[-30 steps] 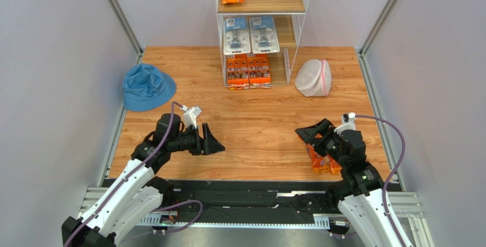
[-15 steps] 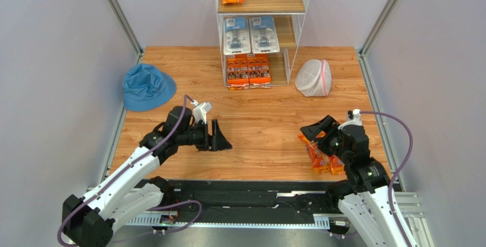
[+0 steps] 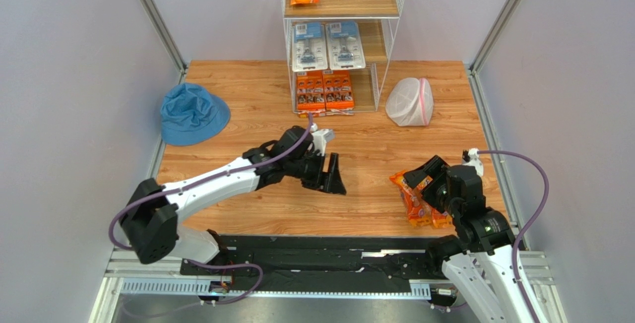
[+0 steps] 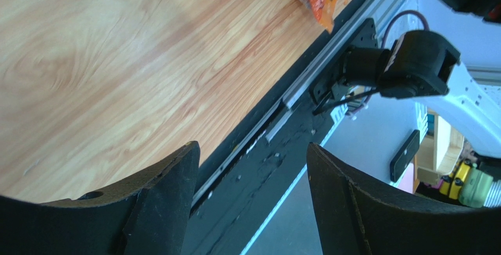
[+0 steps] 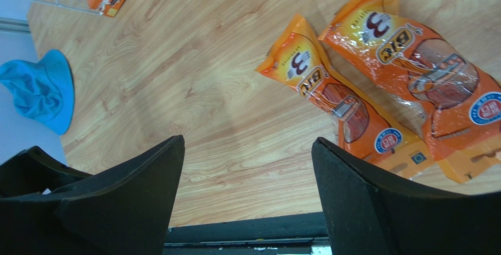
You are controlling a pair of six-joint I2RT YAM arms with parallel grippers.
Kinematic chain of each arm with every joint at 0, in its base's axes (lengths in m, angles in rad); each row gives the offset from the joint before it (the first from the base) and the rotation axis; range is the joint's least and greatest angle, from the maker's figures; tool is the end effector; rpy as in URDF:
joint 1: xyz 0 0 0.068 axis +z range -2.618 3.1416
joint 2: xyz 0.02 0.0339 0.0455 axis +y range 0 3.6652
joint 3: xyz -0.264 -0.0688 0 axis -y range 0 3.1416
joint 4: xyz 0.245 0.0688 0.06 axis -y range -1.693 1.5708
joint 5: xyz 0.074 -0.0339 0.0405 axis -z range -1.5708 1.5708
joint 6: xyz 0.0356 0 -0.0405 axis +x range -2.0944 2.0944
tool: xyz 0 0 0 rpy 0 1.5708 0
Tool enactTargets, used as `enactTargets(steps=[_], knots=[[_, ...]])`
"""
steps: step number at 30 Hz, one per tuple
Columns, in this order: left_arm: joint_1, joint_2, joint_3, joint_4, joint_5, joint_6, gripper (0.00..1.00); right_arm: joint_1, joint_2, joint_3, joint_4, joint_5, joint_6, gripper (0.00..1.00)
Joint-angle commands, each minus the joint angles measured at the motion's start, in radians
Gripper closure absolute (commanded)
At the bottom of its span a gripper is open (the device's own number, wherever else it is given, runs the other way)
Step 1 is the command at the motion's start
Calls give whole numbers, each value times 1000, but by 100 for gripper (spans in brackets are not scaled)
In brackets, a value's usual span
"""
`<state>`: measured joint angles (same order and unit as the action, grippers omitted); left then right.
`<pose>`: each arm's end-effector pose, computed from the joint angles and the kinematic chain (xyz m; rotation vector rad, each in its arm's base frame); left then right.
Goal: Place and organize the shaving razors onto the shelf
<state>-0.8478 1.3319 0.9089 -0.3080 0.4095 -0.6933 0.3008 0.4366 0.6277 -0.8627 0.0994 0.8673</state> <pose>0.1779 -0.2231 0.2529 0.4339 2.5325 -1.1768 0.0923 0.0249 0.2625 0.6927 2.1830 0.5142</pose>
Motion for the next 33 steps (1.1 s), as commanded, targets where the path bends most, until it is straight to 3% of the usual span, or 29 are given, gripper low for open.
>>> enactTargets(steps=[1, 15, 33], knots=[[-37, 139, 125, 112, 9, -43, 25, 1, -13, 36, -59, 71, 16, 17], [-96, 624, 456, 270, 124, -279, 23, 0, -99, 98, -122, 49, 65, 18], [-97, 895, 706, 242, 152, -353, 23, 1, -165, 196, -260, 65, 65, 18]])
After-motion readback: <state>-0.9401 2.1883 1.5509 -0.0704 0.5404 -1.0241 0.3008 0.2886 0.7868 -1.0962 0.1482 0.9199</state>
